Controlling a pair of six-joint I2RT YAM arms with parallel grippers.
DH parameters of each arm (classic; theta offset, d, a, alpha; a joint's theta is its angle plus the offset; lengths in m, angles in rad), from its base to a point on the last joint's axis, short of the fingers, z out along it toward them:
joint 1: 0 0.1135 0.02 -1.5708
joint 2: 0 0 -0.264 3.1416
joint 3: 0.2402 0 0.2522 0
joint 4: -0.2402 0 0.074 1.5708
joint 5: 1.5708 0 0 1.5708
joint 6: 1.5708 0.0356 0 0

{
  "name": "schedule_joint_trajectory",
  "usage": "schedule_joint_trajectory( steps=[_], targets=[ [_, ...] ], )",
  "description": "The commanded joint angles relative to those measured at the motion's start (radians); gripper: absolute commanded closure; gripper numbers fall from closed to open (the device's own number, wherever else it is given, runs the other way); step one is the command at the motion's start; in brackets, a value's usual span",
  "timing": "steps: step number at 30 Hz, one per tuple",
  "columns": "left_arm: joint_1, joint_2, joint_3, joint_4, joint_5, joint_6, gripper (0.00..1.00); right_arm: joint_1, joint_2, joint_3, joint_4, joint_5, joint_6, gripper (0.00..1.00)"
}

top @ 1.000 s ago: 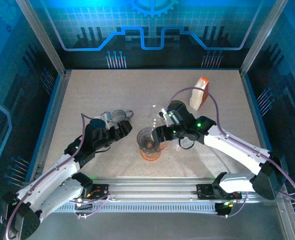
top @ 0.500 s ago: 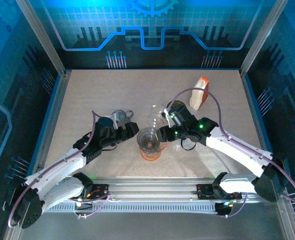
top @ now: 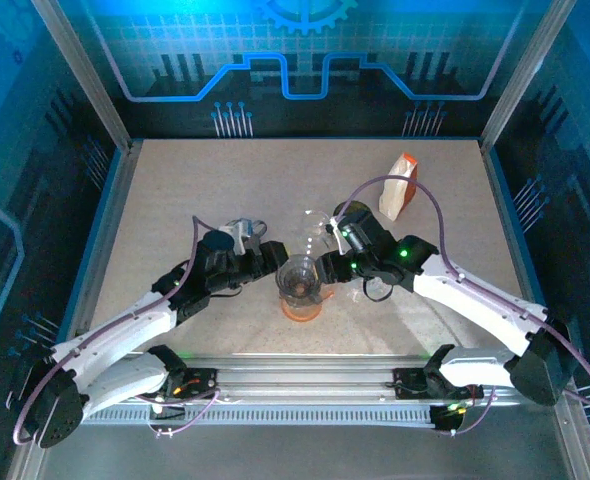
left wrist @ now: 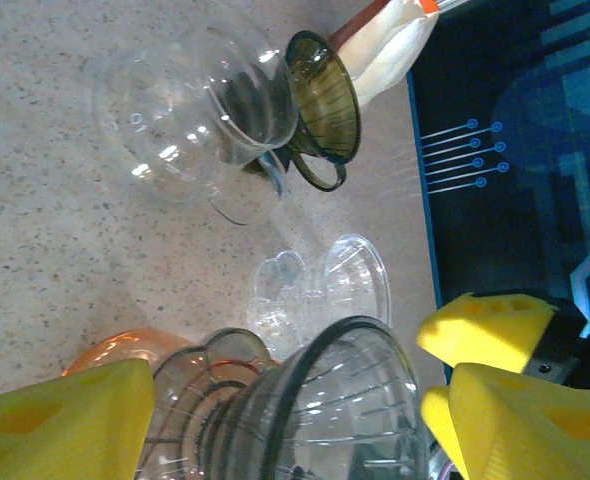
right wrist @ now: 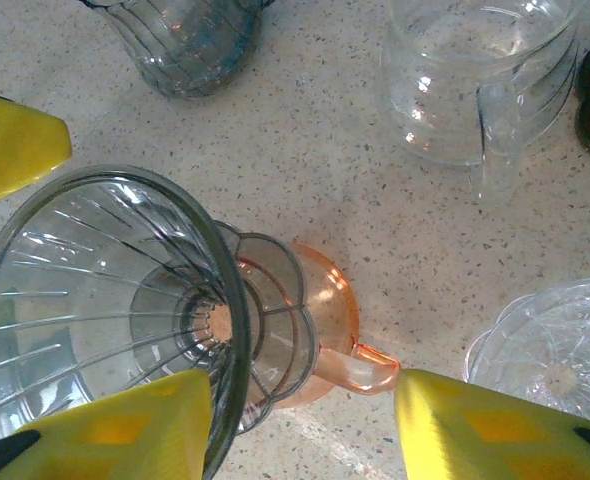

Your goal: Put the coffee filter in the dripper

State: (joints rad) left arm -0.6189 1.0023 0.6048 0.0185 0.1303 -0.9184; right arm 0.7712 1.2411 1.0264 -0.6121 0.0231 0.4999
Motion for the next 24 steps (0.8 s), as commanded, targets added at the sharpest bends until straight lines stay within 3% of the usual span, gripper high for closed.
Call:
schedule_joint_trajectory(
  steps=[1,7,14,17,24],
  targets=[
    [-0.015,0.017,0.037,0.024,0.027,-0.009,0.22,-0.001,-0.025,-0.013,0.003,0.009,-0.006,0.45],
    [-0.021,0.037,0.035,0.041,0.036,-0.023,0.22,0.001,-0.056,-0.026,0.031,0.012,-0.008,0.39],
    [-0.02,-0.077,0.052,-0.144,-0.125,0.026,0.11,-0.021,-0.114,-0.034,0.026,0.068,0.002,0.37],
    [-0.021,-0.131,0.07,-0.2,-0.167,0.068,0.01,-0.06,-0.14,-0.033,0.029,0.074,0.0,0.37],
    [-0.021,-0.207,0.098,-0.267,-0.218,0.147,0.01,-0.219,-0.149,-0.008,0.042,0.117,-0.033,0.38]
  ],
)
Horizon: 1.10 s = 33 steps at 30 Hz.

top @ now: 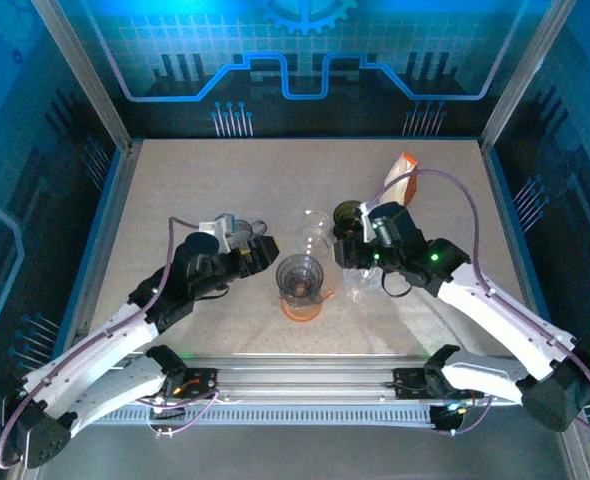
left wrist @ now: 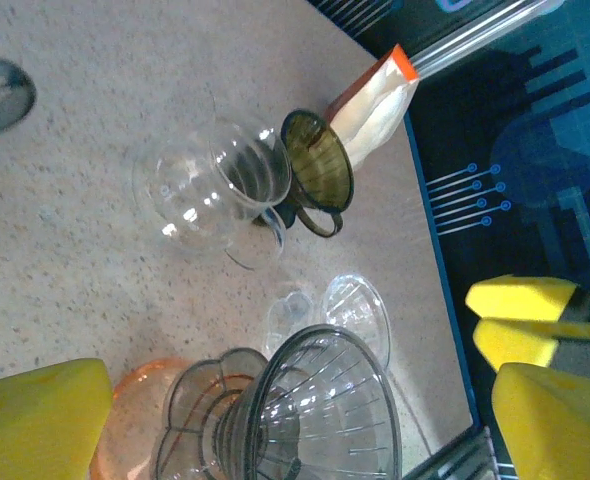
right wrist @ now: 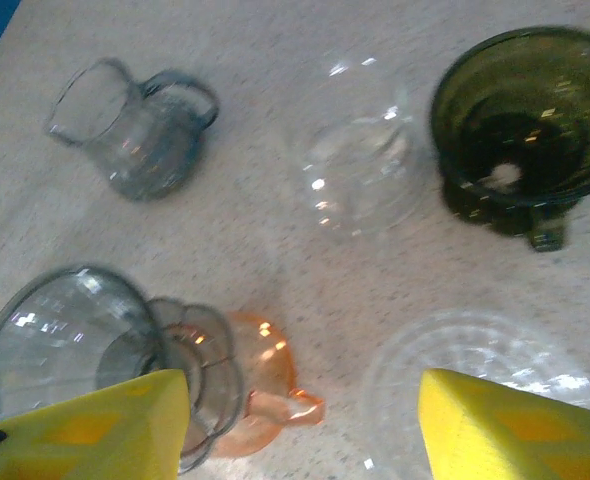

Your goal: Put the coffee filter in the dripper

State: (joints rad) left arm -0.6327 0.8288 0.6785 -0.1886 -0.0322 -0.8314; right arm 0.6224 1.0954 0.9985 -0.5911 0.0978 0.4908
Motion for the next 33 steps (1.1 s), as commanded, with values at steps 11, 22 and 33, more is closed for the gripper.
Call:
schedule_joint_trajectory(
  steps=[11,22,33],
  targets=[
    [-0.007,-0.095,-0.041,-0.055,-0.05,0.065,0.01,-0.427,0.276,0.117,0.116,0.139,-0.066,0.53],
    [-0.007,-0.104,-0.079,-0.042,-0.048,0.062,0.01,-0.567,0.572,0.259,0.209,0.11,-0.075,0.56],
    [-0.005,-0.073,-0.081,-0.034,-0.052,0.072,0.01,-0.59,0.751,0.408,0.219,0.115,-0.14,0.6]
  ],
)
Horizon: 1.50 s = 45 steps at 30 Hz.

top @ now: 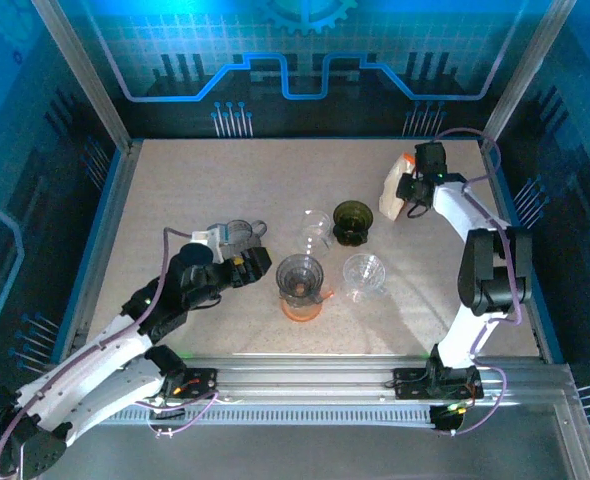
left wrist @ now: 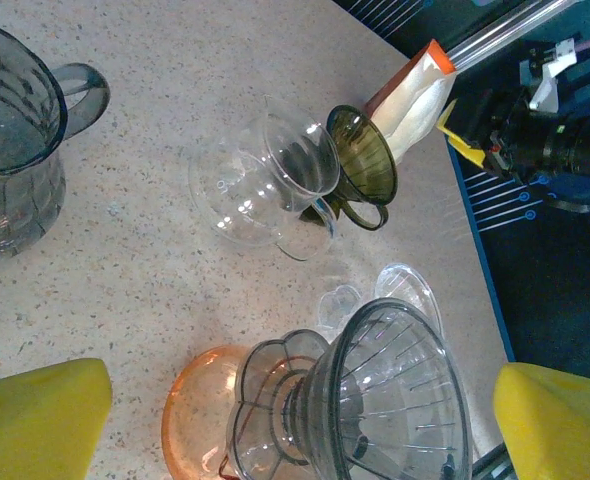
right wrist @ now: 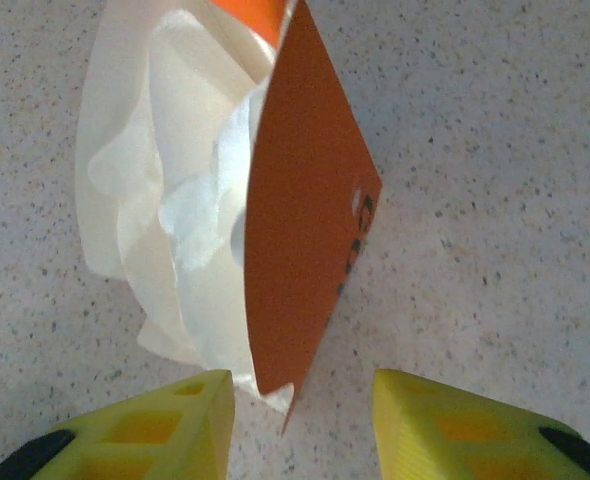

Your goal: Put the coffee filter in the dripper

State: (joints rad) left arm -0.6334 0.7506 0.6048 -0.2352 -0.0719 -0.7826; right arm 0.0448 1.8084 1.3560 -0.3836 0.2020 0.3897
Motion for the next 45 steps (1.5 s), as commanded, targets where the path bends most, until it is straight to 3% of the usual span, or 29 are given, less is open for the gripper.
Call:
schedule_joint_trajectory(
  steps=[1,15,22,34,45],
  targets=[
    [-0.004,0.009,-0.007,0.014,-0.011,0.023,0.01,-0.013,0.048,0.058,0.012,0.01,-0.044,0.6],
    [-0.003,0.048,0.006,0.023,-0.009,0.023,0.01,-0.029,0.132,0.126,-0.011,-0.007,-0.133,0.78],
    [-0.003,0.049,0.009,0.019,-0.006,0.026,0.01,-0.03,0.101,0.091,0.034,-0.035,-0.19,0.87],
    [-0.003,0.05,0.006,0.022,-0.003,0.019,0.01,-0.028,0.042,0.011,0.13,-0.137,-0.308,0.9],
    [-0.003,0.057,0.007,0.027,0.004,0.014,0.01,0.007,0.051,0.008,0.109,-0.075,-0.343,0.87]
  ],
)
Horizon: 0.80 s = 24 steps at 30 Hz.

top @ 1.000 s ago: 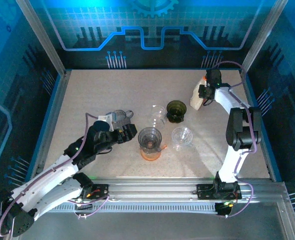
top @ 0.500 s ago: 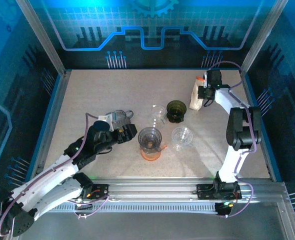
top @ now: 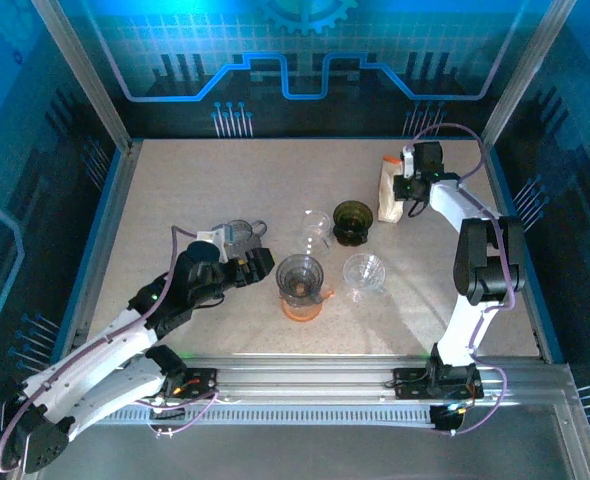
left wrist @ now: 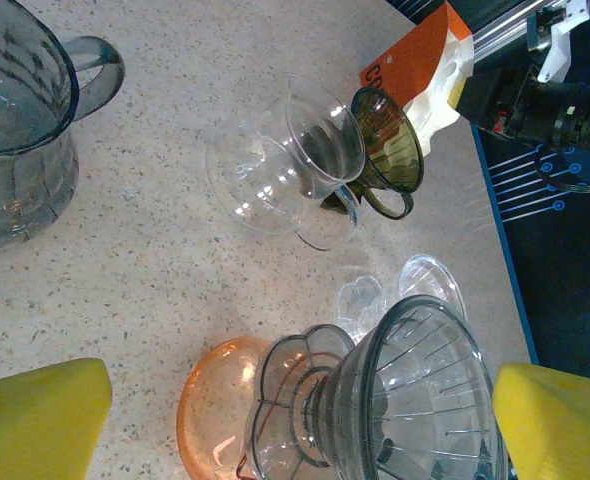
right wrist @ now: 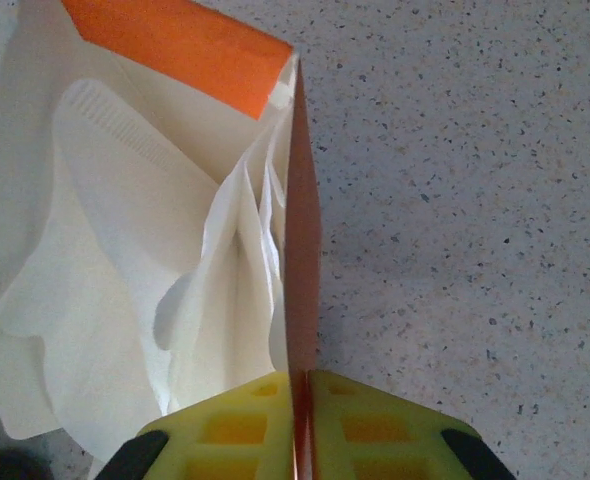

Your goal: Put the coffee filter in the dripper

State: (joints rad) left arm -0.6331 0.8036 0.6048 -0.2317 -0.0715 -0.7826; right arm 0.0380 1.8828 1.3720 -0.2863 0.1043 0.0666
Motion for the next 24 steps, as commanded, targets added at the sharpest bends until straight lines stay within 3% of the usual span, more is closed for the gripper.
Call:
schedule_joint_trajectory(
  steps=[1,8,11,19,24],
  targets=[
    [-0.004,0.004,0.009,0.022,0.005,0.014,0.01,0.015,-0.024,-0.008,0.012,0.026,-0.018,0.86],
    [-0.003,-0.004,0.01,0.019,0.006,0.013,0.01,0.016,-0.072,-0.039,0.019,0.071,0.015,0.67],
    [-0.002,-0.005,0.015,0.02,0.01,0.015,0.01,0.016,-0.126,-0.068,0.028,0.085,0.042,0.63],
    [-0.002,-0.014,0.013,0.013,0.02,0.005,0.01,0.063,-0.261,-0.139,0.054,0.106,0.081,0.63],
    [-0.002,-0.031,0.013,0.0,0.013,0.004,0.01,0.109,-0.231,-0.057,-0.024,0.075,0.051,0.68]
  ],
)
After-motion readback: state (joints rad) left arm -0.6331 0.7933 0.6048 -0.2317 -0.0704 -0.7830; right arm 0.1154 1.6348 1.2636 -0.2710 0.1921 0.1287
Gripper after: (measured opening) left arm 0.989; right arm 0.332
